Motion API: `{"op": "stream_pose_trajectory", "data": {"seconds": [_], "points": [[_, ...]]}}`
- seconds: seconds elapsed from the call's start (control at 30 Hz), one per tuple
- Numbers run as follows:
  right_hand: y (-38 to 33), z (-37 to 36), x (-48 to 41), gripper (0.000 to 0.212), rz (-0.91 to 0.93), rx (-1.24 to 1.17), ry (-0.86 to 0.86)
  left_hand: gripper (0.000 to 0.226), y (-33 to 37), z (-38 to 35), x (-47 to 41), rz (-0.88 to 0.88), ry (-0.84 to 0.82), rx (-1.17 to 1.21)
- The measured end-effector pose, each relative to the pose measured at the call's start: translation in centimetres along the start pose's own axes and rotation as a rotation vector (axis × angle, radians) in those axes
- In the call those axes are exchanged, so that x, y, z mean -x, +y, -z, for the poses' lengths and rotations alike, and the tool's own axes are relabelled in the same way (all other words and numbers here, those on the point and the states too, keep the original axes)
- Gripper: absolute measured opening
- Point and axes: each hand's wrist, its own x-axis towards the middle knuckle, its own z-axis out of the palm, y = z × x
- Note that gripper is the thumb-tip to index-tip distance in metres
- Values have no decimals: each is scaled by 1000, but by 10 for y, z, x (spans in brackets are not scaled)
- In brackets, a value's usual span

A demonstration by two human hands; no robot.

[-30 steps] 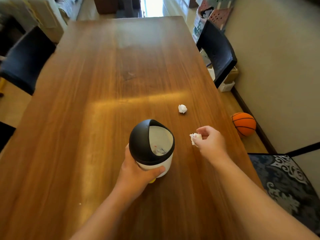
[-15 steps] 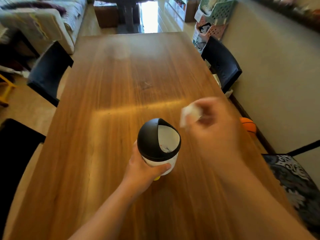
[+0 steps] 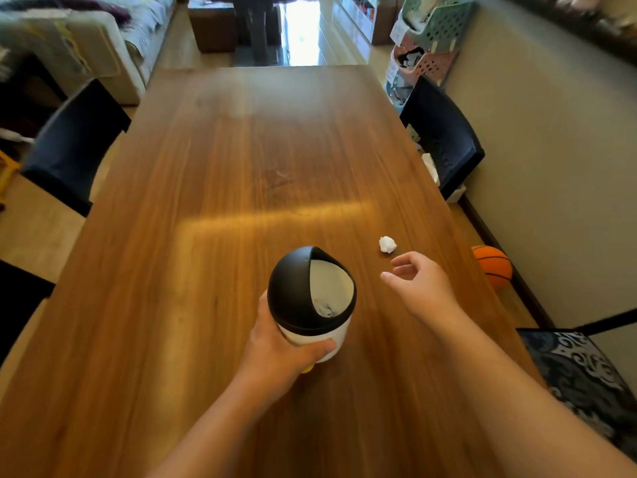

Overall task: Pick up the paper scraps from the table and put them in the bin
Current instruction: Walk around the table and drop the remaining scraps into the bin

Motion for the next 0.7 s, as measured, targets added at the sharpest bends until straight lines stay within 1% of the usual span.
{"op": "stream_pose_trajectory", "data": {"seconds": [0.1,0.23,0.33,0.43,0.57,0.63,0.7], "points": [[18,-6,-48,41,-16,149,5,130,-3,-8,-12,22,-20,26],[24,-18,-98,58,30,358,13,127,-7,-14,-24,33,-11,16],[27,-31,-120,64,61,494,-31,131,-11,-19,-29,49,-6,7],[32,-42,-133,56,61,588,-71,136,-14,-21,-29,59,16,-6],[45,-47,-129,35,107,628,-68,140,-16,-25,-24,69,64,-14],[53,-47,-115,29,147,589,-41,137,-15,-25,-16,74,76,2],[59,-46,-92,29,160,524,-28,125,-13,-22,-4,62,89,1]]}}
